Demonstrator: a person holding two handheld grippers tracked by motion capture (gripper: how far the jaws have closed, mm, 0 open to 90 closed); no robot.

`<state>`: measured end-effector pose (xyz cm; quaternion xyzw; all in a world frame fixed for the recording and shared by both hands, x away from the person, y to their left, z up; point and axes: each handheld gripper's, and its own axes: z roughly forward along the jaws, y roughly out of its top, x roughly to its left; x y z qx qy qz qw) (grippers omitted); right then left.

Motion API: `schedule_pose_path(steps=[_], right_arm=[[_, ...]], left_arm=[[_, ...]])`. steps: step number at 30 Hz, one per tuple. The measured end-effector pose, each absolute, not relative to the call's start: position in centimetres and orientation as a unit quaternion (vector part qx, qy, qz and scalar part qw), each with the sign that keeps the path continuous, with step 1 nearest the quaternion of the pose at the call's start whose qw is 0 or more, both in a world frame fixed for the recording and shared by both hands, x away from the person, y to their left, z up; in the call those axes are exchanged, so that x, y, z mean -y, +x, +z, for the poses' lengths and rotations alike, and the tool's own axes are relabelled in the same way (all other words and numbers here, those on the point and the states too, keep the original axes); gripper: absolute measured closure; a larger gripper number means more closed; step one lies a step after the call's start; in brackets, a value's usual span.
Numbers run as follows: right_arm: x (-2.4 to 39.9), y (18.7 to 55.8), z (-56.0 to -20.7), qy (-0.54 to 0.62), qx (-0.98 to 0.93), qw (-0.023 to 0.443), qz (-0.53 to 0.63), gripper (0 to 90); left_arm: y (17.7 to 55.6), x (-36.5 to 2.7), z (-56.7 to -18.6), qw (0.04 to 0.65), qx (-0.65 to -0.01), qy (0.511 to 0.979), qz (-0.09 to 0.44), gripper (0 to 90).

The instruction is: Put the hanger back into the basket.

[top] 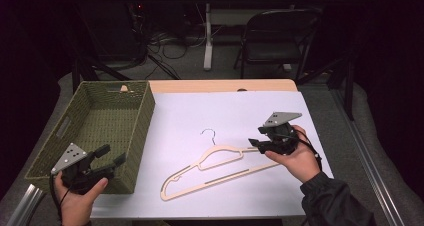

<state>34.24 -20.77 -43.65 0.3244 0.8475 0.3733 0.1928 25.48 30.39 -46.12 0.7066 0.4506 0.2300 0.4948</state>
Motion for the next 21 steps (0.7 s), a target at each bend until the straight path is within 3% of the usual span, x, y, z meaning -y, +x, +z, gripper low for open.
schedule_pose_path(steps=[11,21], right_arm=[[19.8,37.1,-41.3,0.327,-0.855,0.150,0.372,45.4],[18.5,39.3,-39.6,0.308,-0.859,0.153,0.381,46.3]], left_arm=[[25.6,-30.4,-46.3,0.492,-0.455,0.707,0.227,31.4],[25.6,-30.6,-46.3,0.491,-0.457,0.706,0.227,31.4]])
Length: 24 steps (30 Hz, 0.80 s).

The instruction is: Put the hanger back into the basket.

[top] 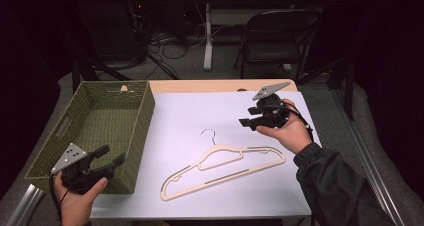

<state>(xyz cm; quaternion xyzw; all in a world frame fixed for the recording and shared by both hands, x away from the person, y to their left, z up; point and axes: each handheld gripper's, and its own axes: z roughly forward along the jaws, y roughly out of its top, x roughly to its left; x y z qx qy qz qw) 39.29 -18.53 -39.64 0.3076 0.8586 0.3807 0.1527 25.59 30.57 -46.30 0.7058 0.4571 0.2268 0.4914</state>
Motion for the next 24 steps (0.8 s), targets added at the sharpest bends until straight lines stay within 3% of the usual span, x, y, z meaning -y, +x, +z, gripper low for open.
schedule_pose_path(steps=[15,23,24], right_arm=[[16.5,42.1,-41.2,0.276,-0.894,0.125,0.331,25.9],[15.4,42.3,-42.4,0.245,-0.917,0.116,0.293,27.6],[15.1,42.2,-42.7,0.238,-0.921,0.110,0.288,34.6]], left_arm=[[25.7,-30.5,-46.4,0.490,-0.456,0.708,0.224,31.4],[25.7,-30.5,-46.4,0.490,-0.456,0.708,0.224,31.4],[25.7,-30.5,-46.4,0.489,-0.457,0.709,0.224,31.4]])
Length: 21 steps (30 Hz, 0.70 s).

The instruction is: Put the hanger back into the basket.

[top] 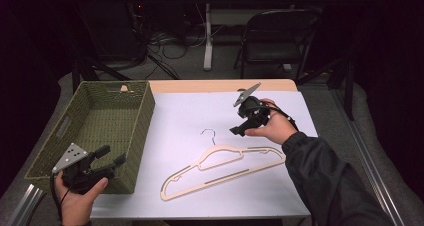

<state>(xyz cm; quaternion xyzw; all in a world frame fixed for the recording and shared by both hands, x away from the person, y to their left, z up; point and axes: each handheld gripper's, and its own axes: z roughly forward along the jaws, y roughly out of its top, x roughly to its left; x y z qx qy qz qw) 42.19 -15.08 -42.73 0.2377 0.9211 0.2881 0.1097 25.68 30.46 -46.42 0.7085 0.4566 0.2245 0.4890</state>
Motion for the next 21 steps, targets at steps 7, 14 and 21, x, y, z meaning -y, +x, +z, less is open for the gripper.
schedule_pose_path(steps=[7,14,21], right_arm=[[13.8,41.9,-43.8,0.217,-0.937,0.094,0.257,34.9],[12.0,41.6,-45.1,0.188,-0.952,0.085,0.228,38.4],[11.0,41.5,-45.6,0.166,-0.958,0.077,0.220,43.1]], left_arm=[[25.7,-30.4,-46.5,0.488,-0.456,0.710,0.223,31.4],[25.8,-30.4,-46.6,0.488,-0.457,0.710,0.222,31.4],[25.8,-30.3,-46.6,0.487,-0.457,0.711,0.222,31.4]])
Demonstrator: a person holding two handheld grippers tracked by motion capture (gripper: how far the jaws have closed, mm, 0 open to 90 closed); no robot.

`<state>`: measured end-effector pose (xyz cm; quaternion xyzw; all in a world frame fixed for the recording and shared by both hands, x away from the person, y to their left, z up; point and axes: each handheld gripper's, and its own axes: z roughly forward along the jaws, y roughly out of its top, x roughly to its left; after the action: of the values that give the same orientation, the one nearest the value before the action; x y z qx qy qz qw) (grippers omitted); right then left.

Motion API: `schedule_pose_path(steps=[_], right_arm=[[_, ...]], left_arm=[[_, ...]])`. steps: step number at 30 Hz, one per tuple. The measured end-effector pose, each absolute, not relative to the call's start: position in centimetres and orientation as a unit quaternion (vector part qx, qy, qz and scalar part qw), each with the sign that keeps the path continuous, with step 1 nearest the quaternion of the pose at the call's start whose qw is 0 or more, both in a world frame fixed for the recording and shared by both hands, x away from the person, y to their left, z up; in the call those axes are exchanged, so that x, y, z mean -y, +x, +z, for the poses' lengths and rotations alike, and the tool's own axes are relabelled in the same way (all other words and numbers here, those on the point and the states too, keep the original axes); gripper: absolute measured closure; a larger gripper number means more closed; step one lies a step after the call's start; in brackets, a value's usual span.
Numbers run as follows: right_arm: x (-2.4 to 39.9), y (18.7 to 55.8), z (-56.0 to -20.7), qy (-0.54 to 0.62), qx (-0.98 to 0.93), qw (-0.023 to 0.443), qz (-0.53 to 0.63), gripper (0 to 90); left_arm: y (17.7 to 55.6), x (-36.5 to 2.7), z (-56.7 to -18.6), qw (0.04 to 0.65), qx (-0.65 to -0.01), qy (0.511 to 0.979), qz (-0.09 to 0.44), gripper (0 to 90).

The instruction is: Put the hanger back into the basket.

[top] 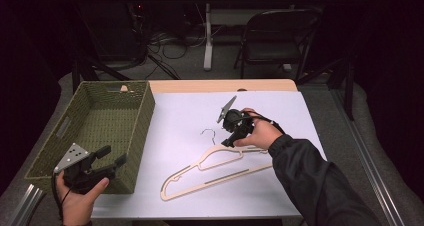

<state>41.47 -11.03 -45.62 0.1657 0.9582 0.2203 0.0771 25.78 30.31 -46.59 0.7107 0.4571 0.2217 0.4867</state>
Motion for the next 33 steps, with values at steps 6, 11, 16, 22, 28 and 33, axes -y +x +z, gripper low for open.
schedule_pose_path(steps=[6,11,16,22,28,33], right_arm=[[9.4,41.4,-45.5,0.134,-0.973,0.077,0.172,49.8],[8.5,41.5,-46.0,0.111,-0.982,0.073,0.138,54.8],[8.1,41.5,-46.5,0.094,-0.986,0.056,0.126,51.9],[8.0,41.3,-47.2,0.082,-0.991,0.055,0.093,50.4],[8.0,41.3,-47.4,0.079,-0.990,0.061,0.101,51.7],[7.8,41.2,-47.8,0.074,-0.991,0.059,0.097,55.0]], left_arm=[[25.8,-30.3,-46.6,0.485,-0.456,0.713,0.221,31.4],[25.8,-30.3,-46.6,0.487,-0.456,0.711,0.222,31.4],[25.8,-30.4,-46.6,0.487,-0.457,0.710,0.221,31.4],[25.8,-30.2,-46.6,0.486,-0.456,0.713,0.220,31.4],[25.8,-30.2,-46.7,0.486,-0.456,0.713,0.220,31.4],[25.9,-30.1,-46.7,0.484,-0.454,0.715,0.220,31.4]])
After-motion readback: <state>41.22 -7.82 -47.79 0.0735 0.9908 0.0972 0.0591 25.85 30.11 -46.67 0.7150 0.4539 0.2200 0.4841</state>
